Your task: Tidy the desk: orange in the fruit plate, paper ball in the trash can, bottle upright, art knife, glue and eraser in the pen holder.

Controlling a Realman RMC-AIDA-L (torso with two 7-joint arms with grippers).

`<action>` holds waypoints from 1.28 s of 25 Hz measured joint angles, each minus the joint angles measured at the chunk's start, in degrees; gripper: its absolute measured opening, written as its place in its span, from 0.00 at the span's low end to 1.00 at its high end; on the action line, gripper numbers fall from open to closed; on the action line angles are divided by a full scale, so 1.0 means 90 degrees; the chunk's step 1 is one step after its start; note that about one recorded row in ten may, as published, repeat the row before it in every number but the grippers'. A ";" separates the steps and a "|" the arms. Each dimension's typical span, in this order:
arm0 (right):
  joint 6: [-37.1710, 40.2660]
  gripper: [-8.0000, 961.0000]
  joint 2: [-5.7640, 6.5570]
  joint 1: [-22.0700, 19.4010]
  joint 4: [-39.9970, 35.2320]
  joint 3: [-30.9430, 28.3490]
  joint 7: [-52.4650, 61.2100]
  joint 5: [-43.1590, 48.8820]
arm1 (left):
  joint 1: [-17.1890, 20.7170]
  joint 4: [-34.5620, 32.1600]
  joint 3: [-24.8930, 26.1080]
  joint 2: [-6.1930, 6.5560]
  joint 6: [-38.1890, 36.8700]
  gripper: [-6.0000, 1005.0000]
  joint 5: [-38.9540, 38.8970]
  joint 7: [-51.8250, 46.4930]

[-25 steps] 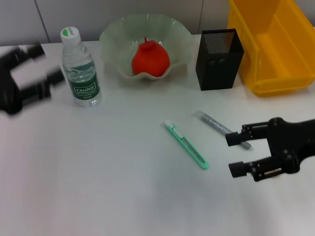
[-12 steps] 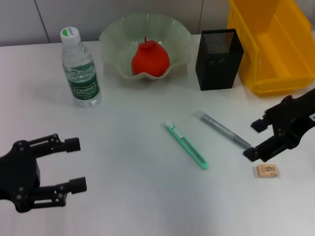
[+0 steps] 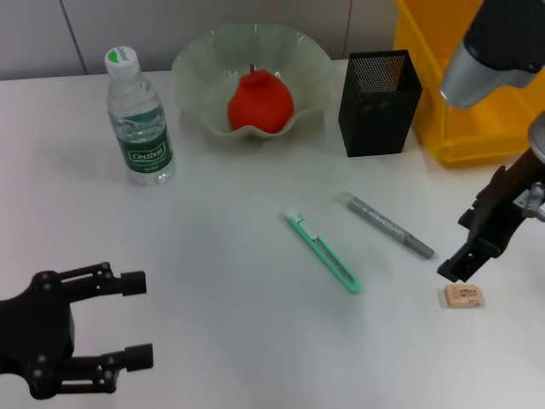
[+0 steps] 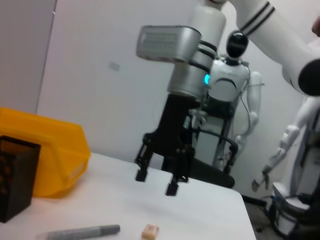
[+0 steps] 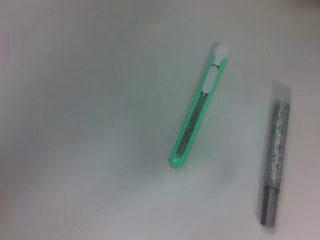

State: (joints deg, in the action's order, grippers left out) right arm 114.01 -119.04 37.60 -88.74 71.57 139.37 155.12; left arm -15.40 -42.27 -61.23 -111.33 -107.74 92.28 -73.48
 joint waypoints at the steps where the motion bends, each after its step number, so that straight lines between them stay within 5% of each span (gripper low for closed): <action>1: -0.0074 0.84 0.0000 0.0088 0.0149 0.0006 0.0096 0.0010 | -0.0021 0.0000 0.0000 -0.0012 -0.0022 0.81 0.0135 0.0056; 9: -0.0652 0.84 0.0003 0.0626 0.1099 0.0012 0.0493 0.0029 | -0.0002 0.0066 -0.0010 -0.0071 -0.0031 0.81 0.0327 0.0414; 18: -0.2212 0.84 -0.0009 0.2232 0.4028 0.0085 0.1215 0.0108 | -0.0024 0.0078 0.0012 -0.0152 -0.0008 0.81 0.0830 0.0583; 32: -0.3643 0.84 -0.0087 0.3052 0.5761 0.0399 0.1759 -0.0391 | -0.0064 0.0088 -0.0045 -0.0275 -0.0016 0.81 0.1144 0.0945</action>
State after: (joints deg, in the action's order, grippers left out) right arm 81.22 -119.83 65.07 -36.89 75.16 155.20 151.60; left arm -15.98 -41.48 -61.63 -113.81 -107.89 102.57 -64.98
